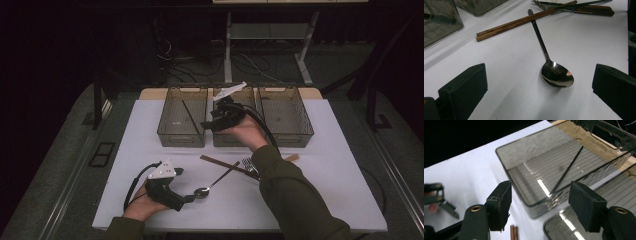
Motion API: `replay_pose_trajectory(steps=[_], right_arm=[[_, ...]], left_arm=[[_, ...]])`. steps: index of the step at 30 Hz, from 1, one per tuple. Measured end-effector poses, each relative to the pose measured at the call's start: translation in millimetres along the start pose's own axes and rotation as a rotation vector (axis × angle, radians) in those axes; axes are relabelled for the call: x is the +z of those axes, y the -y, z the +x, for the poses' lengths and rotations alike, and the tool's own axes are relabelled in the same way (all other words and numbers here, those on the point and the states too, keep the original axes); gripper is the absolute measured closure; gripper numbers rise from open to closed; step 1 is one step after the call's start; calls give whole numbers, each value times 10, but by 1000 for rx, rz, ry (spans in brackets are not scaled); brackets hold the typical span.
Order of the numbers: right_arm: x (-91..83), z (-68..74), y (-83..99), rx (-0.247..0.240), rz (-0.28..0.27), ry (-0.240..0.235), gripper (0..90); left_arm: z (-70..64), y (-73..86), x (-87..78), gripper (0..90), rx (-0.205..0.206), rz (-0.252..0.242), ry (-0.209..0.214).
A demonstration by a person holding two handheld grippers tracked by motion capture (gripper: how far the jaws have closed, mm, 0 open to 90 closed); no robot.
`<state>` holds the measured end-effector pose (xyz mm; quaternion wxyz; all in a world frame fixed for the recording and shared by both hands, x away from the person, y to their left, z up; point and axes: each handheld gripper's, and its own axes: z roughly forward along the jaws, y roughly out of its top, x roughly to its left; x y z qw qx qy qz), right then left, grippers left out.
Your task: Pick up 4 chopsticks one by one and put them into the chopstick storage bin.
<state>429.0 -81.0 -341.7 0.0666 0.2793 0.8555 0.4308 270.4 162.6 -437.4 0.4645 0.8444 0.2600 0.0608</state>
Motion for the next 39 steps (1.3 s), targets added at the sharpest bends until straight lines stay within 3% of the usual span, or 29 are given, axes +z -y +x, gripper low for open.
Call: replay_pose_trajectory(steps=[5,20,24,39], right_arm=[[-139,4,114,-17,-6,0,316],[-466,40,532,-47,-12,-64,317],[-555,26,658,-49,-18,-63,317],[-842,6,1129,-25,-17,-35,308]], left_arm=[[-2,-2,-7,0,-3,-4,-1],[10,5,-4,0,10,-8,2],[26,5,-14,0,30,4,2],[22,6,-2,0,24,10,2]])
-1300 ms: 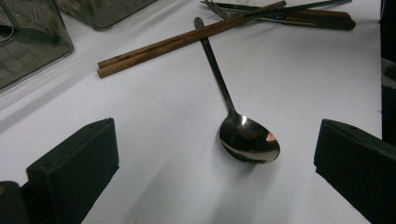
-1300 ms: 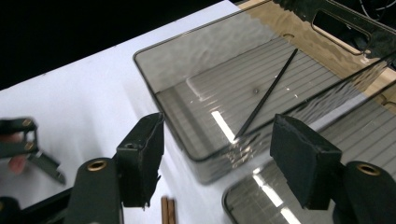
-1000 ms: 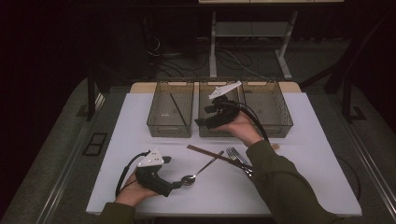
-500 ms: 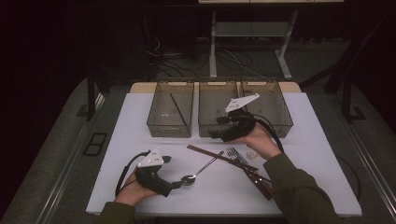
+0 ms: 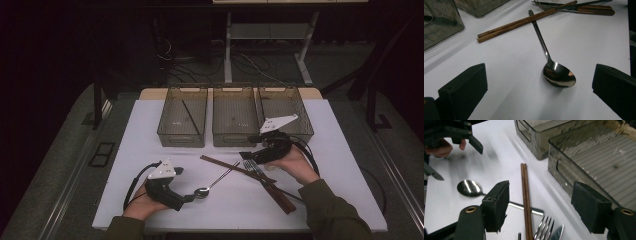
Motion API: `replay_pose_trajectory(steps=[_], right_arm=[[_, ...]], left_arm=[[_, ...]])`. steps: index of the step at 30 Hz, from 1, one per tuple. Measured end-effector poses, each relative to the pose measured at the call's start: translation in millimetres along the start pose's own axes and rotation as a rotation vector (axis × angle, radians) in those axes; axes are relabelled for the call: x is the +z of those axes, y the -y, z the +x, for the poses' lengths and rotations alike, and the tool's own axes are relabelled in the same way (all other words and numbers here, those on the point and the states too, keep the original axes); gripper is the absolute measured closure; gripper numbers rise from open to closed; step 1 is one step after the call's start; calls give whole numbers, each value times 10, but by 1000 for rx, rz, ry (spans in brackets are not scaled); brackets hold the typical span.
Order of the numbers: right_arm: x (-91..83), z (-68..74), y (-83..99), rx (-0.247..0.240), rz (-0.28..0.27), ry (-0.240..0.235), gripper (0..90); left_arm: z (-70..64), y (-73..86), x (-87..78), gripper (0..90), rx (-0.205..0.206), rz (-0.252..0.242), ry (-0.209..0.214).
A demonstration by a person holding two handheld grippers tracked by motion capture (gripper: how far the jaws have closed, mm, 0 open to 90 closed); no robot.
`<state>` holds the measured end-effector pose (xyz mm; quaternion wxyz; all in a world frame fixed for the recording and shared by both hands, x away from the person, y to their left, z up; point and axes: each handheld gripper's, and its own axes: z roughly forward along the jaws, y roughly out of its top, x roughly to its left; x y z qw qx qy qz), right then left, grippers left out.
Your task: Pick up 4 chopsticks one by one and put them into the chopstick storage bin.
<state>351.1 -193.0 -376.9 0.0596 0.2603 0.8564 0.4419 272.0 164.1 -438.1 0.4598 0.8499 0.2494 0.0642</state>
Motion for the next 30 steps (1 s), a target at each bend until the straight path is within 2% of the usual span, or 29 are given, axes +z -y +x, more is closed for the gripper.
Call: replay_pose_trajectory(steps=[9,18,30], right_arm=[[-168,-1,232,10,18,26,317],[-368,42,417,1,33,26,329],[-622,59,705,38,40,42,364]], left_arm=[[-7,-2,2,0,6,8,2],[-6,-5,0,0,12,8,2],[-12,-5,5,0,8,10,3]])
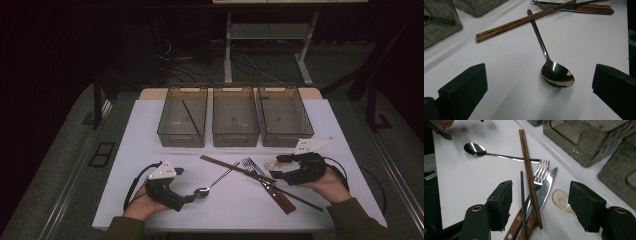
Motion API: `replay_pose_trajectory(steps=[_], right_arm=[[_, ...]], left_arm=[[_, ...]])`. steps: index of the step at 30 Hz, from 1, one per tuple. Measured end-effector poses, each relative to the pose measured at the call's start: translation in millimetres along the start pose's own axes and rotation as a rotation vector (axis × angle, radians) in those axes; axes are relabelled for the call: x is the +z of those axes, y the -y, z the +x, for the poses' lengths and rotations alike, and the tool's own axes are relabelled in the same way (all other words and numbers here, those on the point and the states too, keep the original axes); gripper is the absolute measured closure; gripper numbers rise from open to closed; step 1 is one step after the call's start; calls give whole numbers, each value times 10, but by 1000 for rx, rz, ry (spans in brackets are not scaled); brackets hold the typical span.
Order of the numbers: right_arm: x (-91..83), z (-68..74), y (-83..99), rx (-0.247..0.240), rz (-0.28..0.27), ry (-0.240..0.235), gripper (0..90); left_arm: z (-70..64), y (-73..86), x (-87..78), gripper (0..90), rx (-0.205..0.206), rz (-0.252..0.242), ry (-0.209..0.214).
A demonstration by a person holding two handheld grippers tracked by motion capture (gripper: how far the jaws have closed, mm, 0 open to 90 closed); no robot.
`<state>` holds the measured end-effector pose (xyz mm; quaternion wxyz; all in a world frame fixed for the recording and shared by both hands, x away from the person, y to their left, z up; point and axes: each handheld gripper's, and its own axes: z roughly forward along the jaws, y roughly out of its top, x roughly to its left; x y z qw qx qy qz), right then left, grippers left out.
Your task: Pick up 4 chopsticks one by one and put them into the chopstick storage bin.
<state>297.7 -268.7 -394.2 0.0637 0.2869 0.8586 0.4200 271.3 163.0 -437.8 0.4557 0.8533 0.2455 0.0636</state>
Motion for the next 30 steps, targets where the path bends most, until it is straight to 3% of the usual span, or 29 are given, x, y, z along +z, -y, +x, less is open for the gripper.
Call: replay_pose_trajectory(steps=[17,30], right_arm=[[-211,-31,466,42,88,15,444],[-127,8,570,-28,198,-8,602]], left_arm=[[-10,-3,4,0,2,2,2],[-11,-6,6,0,13,14,3]])
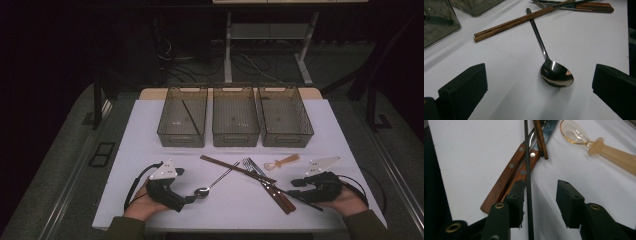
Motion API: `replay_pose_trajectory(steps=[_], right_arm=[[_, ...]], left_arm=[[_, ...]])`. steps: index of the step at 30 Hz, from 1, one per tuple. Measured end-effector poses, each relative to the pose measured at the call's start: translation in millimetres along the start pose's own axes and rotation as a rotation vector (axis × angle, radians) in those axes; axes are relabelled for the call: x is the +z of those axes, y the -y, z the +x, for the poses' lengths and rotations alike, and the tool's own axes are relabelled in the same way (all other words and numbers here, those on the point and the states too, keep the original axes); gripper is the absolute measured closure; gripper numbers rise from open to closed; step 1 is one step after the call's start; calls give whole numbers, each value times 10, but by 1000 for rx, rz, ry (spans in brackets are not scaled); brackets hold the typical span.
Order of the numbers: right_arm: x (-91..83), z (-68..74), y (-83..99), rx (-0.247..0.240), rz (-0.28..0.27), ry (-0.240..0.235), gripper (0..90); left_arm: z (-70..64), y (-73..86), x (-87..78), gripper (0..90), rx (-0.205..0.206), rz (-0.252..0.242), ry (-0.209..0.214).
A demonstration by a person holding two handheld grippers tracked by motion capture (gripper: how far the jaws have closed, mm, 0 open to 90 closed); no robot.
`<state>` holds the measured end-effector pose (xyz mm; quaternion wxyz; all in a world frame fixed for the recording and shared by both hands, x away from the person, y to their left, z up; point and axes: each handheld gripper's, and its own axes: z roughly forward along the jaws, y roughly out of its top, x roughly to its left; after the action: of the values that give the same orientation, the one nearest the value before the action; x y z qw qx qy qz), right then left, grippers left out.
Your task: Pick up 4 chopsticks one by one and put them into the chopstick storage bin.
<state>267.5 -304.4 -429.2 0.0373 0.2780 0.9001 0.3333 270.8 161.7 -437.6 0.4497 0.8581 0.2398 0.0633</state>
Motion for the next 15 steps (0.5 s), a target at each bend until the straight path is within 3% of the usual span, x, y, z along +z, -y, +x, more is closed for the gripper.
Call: replay_pose_trajectory(steps=[15], right_arm=[[77,40,9,-54,71,-41,759]], left_arm=[[-3,-2,3,0,6,4,0]])
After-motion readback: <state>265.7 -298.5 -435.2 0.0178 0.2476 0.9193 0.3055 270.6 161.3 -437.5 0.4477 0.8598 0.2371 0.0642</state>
